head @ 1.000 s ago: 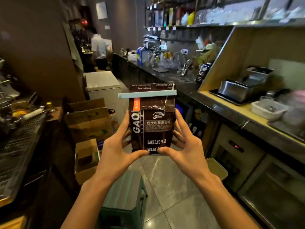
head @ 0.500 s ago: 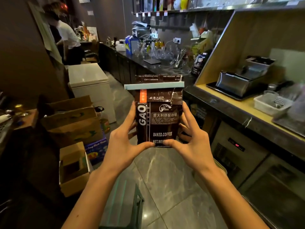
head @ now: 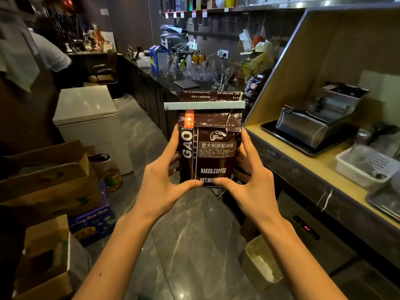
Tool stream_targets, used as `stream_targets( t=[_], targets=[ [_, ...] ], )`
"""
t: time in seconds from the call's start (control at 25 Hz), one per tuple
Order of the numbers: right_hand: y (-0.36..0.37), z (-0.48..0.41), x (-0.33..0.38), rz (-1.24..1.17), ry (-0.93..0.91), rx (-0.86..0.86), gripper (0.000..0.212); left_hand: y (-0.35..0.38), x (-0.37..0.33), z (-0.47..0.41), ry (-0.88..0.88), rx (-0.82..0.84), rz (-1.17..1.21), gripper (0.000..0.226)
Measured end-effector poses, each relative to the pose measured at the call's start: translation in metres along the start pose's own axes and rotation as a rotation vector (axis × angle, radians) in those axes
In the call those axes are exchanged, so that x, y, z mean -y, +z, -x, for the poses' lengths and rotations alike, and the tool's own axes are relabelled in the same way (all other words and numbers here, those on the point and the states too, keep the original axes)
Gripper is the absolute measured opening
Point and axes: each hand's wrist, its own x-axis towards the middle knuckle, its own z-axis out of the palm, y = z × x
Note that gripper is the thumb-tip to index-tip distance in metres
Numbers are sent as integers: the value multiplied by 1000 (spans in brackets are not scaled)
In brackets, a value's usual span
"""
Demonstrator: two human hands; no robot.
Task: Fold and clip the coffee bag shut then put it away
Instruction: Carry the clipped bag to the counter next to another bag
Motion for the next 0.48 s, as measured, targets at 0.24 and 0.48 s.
stream_targets(
  t=[0.24,0.48],
  targets=[
    [20,-101,-82,-4,43,-24,112,32,87,-104,20,21,33,118],
    [67,-234,-144,55,56,-40,115,30,194,-232,43,28,117,119]
  ],
)
